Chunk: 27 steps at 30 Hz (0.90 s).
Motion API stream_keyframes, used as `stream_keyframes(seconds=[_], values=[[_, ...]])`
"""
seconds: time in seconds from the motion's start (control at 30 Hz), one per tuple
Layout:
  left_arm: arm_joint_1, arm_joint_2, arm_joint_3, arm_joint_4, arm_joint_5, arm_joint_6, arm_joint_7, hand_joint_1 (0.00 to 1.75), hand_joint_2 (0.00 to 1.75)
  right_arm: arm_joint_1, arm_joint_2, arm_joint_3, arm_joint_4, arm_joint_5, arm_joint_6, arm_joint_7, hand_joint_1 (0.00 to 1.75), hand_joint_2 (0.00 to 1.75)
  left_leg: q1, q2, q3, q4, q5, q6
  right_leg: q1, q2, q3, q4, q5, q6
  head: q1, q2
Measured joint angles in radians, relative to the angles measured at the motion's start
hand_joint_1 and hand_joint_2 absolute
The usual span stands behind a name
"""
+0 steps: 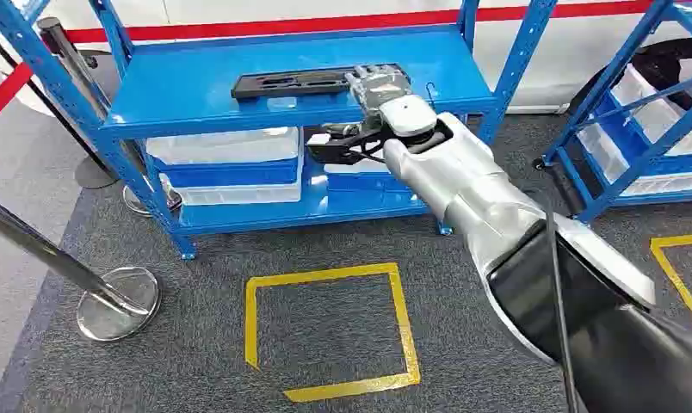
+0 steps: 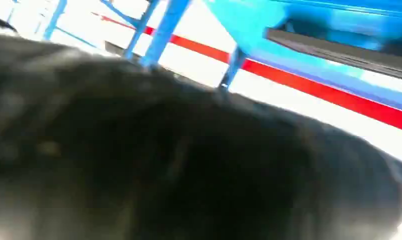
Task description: Take the parts from the cabinet and place them on the table.
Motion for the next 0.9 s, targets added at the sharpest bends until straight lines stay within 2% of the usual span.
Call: stream_keyframes(seconds=[0.03,0.07,0.13,0.17,0.2,0.23,0.27,0.3,0.33,0.37,0.47,0.5,0.53,0.57,0.63,0.7,0.73,0.77,0.8,0.83,0.87,0.9], values=[[0.001,0.000,0.004,0.000,-0.005,0.000,0.001,0.00,0.00,0.000,-0.002,0.002,0.000,-0.002,0.000,0.001,0.00,0.00,0.004,0.000,-0.006,0.013,-0.014,-0.005,-0.003,-0.004,0.007,-0.007,0.003,-0.005,0.000,0.000],[0.001,0.000,0.006,0.000,-0.011,0.000,0.000,0.00,0.00,-0.003,-0.002,0.005,0.000,-0.005,0.000,0.002,0.00,0.00,0.004,0.001,-0.023,0.054,-0.043,-0.009,-0.006,-0.005,0.008,-0.008,0.004,-0.010,-0.001,0.000],[-0.003,0.000,0.019,0.000,-0.026,-0.002,0.000,0.00,0.00,-0.004,-0.002,0.013,0.000,-0.012,0.000,0.002,0.00,0.00,0.011,0.001,-0.094,0.206,-0.112,-0.020,-0.006,-0.003,0.008,-0.008,0.004,-0.013,0.000,0.000],[-0.005,0.000,0.027,0.000,-0.033,-0.003,0.000,0.00,0.00,-0.003,-0.003,0.016,0.002,-0.015,0.000,0.003,0.00,0.00,0.012,0.001,-0.131,0.276,-0.135,-0.024,-0.005,-0.003,0.007,-0.008,0.003,-0.013,-0.001,0.000],[-0.006,0.000,0.032,0.000,-0.038,-0.004,-0.002,0.00,0.00,-0.001,-0.004,0.019,0.002,-0.016,0.000,0.003,0.00,0.00,0.013,0.001,-0.148,0.305,-0.134,-0.026,-0.006,-0.003,0.008,-0.008,0.003,-0.013,-0.001,0.000],[-0.008,0.000,0.037,0.000,-0.045,-0.006,-0.002,0.00,0.00,0.000,-0.005,0.024,0.002,-0.019,0.000,0.004,0.00,0.00,0.014,0.001,-0.141,0.282,-0.105,-0.027,-0.006,-0.003,0.009,-0.008,0.003,-0.012,-0.001,0.000],[-0.008,0.000,0.043,0.000,-0.050,-0.008,-0.003,0.00,0.00,0.000,-0.005,0.026,0.002,-0.021,0.000,0.004,0.00,0.00,0.016,0.002,-0.113,0.221,-0.067,-0.026,-0.006,-0.001,0.010,-0.007,0.002,-0.011,-0.001,0.000],[-0.008,0.000,0.048,0.000,-0.053,-0.008,-0.003,0.00,0.00,0.000,-0.005,0.026,0.002,-0.023,-0.001,0.005,0.00,0.00,0.016,0.002,-0.080,0.151,-0.030,-0.025,-0.006,0.000,0.012,-0.006,0.001,-0.009,-0.001,0.000],[-0.009,0.000,0.053,0.000,-0.056,-0.009,-0.005,0.00,0.00,0.000,-0.006,0.026,0.002,-0.025,-0.001,0.006,0.00,0.00,0.018,0.002,-0.024,0.039,0.022,-0.022,-0.006,0.001,0.015,-0.005,-0.002,-0.004,-0.001,0.000],[-0.011,0.000,0.057,0.000,-0.063,-0.010,-0.005,0.00,0.00,-0.002,-0.007,0.026,0.002,-0.026,-0.001,0.006,0.00,0.00,0.016,0.002,-0.005,0.005,0.005,-0.018,-0.002,0.001,0.012,-0.005,-0.004,0.001,0.000,0.000],[-0.016,0.000,0.069,0.000,-0.075,-0.012,-0.014,0.00,0.00,-0.003,-0.011,0.033,0.002,-0.031,-0.001,0.008,0.00,0.00,0.008,-0.003,-0.007,-0.004,0.007,-0.006,0.000,0.001,0.009,-0.008,0.000,0.016,0.000,0.000],[-0.018,-0.001,0.075,0.000,-0.080,-0.013,-0.017,0.00,0.00,-0.004,-0.012,0.035,0.002,-0.033,-0.001,0.008,0.00,0.00,0.010,-0.002,-0.006,-0.008,0.009,0.001,0.001,0.001,0.011,-0.009,0.000,0.023,0.000,0.000],[-0.018,-0.001,0.078,0.000,-0.085,-0.014,-0.018,0.00,0.00,-0.004,-0.014,0.036,0.002,-0.035,-0.001,0.008,0.00,0.00,0.019,0.001,0.001,-0.019,0.015,0.010,-0.003,0.000,0.007,0.001,-0.009,0.028,-0.001,0.000],[-0.018,-0.003,0.082,0.000,-0.089,-0.015,-0.020,0.00,0.00,-0.006,-0.022,0.040,0.002,-0.037,-0.002,0.008,0.00,0.00,0.016,0.001,0.004,-0.019,0.014,0.017,-0.003,-0.001,-0.007,0.031,-0.031,0.029,0.000,0.000],[-0.021,-0.003,0.089,0.000,-0.093,-0.015,-0.021,0.00,0.00,-0.005,-0.028,0.042,0.002,-0.040,-0.002,0.008,0.00,0.00,0.014,0.001,0.004,-0.019,0.012,0.025,-0.004,-0.001,-0.080,0.183,-0.104,0.032,0.000,0.000],[-0.022,-0.003,0.096,0.000,-0.093,-0.015,-0.021,0.00,0.00,0.001,-0.031,0.043,0.003,-0.042,-0.002,0.008,0.00,0.00,0.012,0.001,0.004,-0.016,0.009,0.028,-0.005,-0.001,-0.150,0.312,-0.142,0.035,0.000,0.000],[-0.022,-0.003,0.098,0.000,-0.093,-0.015,-0.021,0.00,0.00,0.004,-0.034,0.043,0.003,-0.043,-0.002,0.009,0.00,0.00,0.011,0.000,0.006,-0.015,0.007,0.029,-0.005,-0.001,-0.157,0.312,-0.124,0.035,0.000,0.000],[-0.021,-0.003,0.100,0.000,-0.095,-0.016,-0.021,0.00,0.00,0.004,-0.034,0.043,0.003,-0.044,-0.002,0.008,0.00,0.00,0.010,-0.002,0.008,-0.013,0.003,0.029,-0.005,-0.001,-0.139,0.266,-0.087,0.032,0.000,0.000],[-0.022,-0.003,0.101,0.000,-0.095,-0.016,-0.021,0.00,0.00,0.004,-0.035,0.043,0.003,-0.046,-0.002,0.008,0.00,0.00,0.010,-0.002,0.011,-0.010,0.000,0.028,-0.004,-0.001,-0.113,0.211,-0.051,0.028,0.000,0.000],[-0.022,-0.005,0.103,0.000,-0.096,-0.017,-0.021,0.00,0.00,0.001,-0.037,0.043,0.003,-0.047,-0.002,0.008,0.00,0.00,0.007,-0.003,0.019,-0.006,-0.008,0.026,-0.002,-0.001,-0.053,0.085,0.015,0.018,0.000,0.000],[-0.022,-0.008,0.104,0.000,-0.096,-0.017,-0.022,0.00,0.00,0.001,-0.037,0.043,0.003,-0.047,-0.002,0.008,0.00,0.00,0.008,-0.002,0.020,-0.004,-0.014,0.024,0.002,-0.001,-0.028,0.026,0.020,0.010,0.000,0.000],[-0.024,-0.009,0.107,0.000,-0.097,-0.017,-0.023,0.00,0.00,-0.001,-0.038,0.044,0.003,-0.048,-0.002,0.008,0.00,0.00,0.005,0.000,0.014,-0.001,-0.017,0.019,0.003,-0.003,-0.019,0.023,0.011,0.006,0.000,0.000]])
